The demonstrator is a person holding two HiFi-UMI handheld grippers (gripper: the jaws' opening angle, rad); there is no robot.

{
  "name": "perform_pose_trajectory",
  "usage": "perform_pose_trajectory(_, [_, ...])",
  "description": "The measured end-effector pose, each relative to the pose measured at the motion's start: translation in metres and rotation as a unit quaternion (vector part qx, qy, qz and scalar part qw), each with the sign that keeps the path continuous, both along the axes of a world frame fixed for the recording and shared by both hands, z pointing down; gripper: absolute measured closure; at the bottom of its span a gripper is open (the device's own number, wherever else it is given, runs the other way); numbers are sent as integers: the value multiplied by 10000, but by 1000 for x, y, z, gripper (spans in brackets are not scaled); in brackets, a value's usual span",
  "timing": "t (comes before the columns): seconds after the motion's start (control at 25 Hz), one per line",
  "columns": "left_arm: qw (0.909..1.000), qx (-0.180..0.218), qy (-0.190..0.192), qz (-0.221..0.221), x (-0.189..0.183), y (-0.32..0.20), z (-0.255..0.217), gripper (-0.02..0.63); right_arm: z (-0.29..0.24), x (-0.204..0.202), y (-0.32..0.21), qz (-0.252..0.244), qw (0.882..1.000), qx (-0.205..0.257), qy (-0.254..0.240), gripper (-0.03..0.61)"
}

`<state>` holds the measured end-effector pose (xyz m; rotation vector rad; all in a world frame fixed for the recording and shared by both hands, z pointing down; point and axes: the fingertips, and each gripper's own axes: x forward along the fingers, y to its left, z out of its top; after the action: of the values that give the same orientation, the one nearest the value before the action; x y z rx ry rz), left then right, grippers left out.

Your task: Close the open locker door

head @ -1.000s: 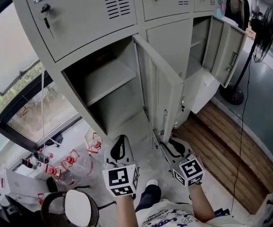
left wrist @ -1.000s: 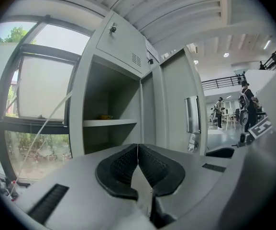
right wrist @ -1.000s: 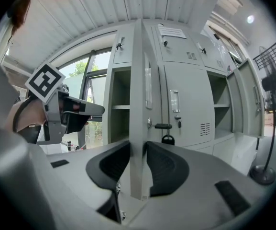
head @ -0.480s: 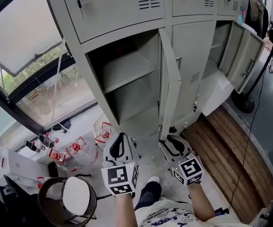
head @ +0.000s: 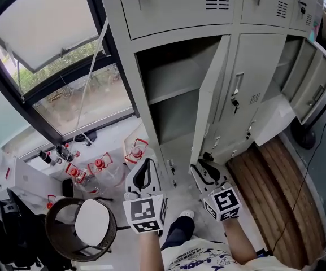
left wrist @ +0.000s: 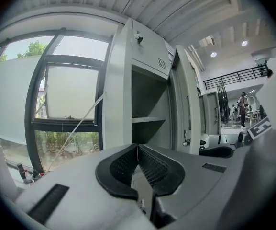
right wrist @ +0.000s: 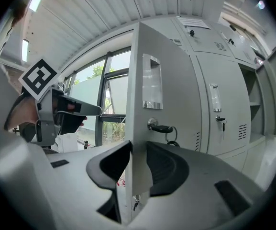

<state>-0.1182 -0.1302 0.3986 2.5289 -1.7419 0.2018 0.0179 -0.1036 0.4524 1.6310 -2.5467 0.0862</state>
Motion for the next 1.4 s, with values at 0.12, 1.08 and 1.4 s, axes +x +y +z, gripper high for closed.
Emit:
perform_pose_trajectory(0.12, [9999,-37,-11,-140,-13,-3,2,606,0,-10,-9,-3,10000,19,-46,471])
perform_pose_trajectory(1.08, [9982,-52,-36,-590,-62,-67,5,606,2,-72,-97,-216,9997,137,-63,488])
perform_pose_trajectory(1.4, [9979,-55,-46,-650,-67,-86,6,606,3,-65,-127,-78,9998,101,-124,548])
